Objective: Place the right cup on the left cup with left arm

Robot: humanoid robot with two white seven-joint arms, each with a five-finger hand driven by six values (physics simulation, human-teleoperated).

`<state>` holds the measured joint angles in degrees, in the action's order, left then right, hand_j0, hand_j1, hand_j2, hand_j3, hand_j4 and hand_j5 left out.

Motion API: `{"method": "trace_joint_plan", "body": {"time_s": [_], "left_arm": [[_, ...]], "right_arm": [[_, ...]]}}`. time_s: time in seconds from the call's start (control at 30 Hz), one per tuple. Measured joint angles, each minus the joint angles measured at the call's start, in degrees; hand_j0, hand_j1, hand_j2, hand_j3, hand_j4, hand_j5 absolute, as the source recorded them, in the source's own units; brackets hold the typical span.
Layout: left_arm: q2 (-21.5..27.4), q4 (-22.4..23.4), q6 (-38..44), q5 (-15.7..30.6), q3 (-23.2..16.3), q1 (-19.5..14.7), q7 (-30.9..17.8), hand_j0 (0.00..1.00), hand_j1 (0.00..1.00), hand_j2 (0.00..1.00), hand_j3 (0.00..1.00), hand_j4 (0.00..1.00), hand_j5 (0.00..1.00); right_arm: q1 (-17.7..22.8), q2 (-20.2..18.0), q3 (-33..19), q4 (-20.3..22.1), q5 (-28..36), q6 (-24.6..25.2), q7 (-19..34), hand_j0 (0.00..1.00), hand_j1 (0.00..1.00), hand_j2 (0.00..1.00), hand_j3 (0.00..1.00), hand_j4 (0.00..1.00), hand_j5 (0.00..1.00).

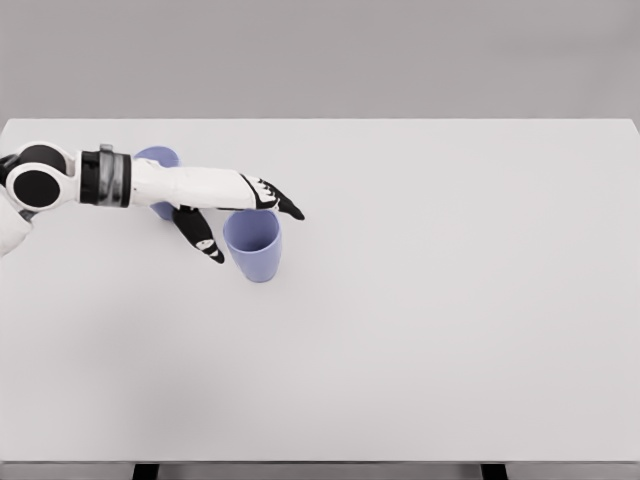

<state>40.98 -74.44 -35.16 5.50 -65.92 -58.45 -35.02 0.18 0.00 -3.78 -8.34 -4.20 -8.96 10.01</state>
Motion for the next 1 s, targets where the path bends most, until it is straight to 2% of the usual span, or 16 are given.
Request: {"method": "trace_joint_plan", "body": {"time_s": [0.2, 0.23, 0.27, 0.3, 0.33, 0.37, 0.57, 0.67, 1.0], "left_arm": [[-1.53, 1.47, 0.01, -1.38, 0.13, 0.53, 0.0, 1.0, 1.0, 1.0, 1.0, 1.0, 1.0], [-1.71, 1.71, 0.01, -1.56, 0.13, 0.53, 0.0, 0.97, 0.97, 0.97, 0.97, 0.97, 0.97], [-1.83, 1.9, 0.0, -1.71, 0.12, 0.96, 0.0, 0.88, 0.88, 0.88, 0.88, 0.88, 0.88], [-1.92, 2.03, 0.01, -1.78, 0.13, 0.97, 0.0, 0.7, 0.7, 0.7, 0.7, 0.7, 0.7], [-1.96, 2.13, 0.01, -1.79, 0.15, 0.97, 0.0, 0.64, 0.64, 0.64, 0.64, 0.64, 0.64], [-1.98, 2.2, 0.01, -1.83, 0.15, 0.97, 0.0, 0.63, 0.63, 0.63, 0.63, 0.63, 0.63], [-1.58, 1.74, 0.12, -1.08, 0.37, 0.97, -0.08, 0.61, 0.61, 0.61, 0.61, 0.61, 0.61], [0.12, -0.79, 0.04, 0.03, 0.91, 0.7, -0.03, 0.6, 0.6, 0.6, 0.6, 0.6, 0.6], [12.39, -11.63, -0.01, 8.55, 1.31, -6.77, -0.01, 0.6, 0.6, 0.6, 0.6, 0.6, 0.6]], "right_arm": [[0.0, 0.0, 0.0, 0.0, 0.0, 0.0, 0.0, 1.0, 1.0, 1.0, 1.0, 1.0, 1.0], [0.0, 0.0, 0.0, 0.0, 0.0, 0.0, 0.0, 1.0, 1.0, 1.0, 1.0, 1.0, 1.0], [0.0, 0.0, 0.0, 0.0, 0.0, 0.0, 0.0, 1.0, 1.0, 1.0, 1.0, 1.0, 1.0], [0.0, 0.0, 0.0, 0.0, 0.0, 0.0, 0.0, 1.0, 1.0, 1.0, 1.0, 1.0, 1.0], [0.0, 0.0, 0.0, 0.0, 0.0, 0.0, 0.0, 1.0, 1.0, 1.0, 1.0, 1.0, 1.0], [0.0, 0.0, 0.0, 0.0, 0.0, 0.0, 0.0, 1.0, 1.0, 1.0, 1.0, 1.0, 1.0], [0.0, 0.0, 0.0, 0.0, 0.0, 0.0, 0.0, 1.0, 1.0, 1.0, 1.0, 1.0, 1.0], [0.0, 0.0, 0.0, 0.0, 0.0, 0.0, 0.0, 1.0, 1.0, 1.0, 1.0, 1.0, 1.0], [0.0, 0.0, 0.0, 0.0, 0.0, 0.0, 0.0, 1.0, 1.0, 1.0, 1.0, 1.0, 1.0]]}}
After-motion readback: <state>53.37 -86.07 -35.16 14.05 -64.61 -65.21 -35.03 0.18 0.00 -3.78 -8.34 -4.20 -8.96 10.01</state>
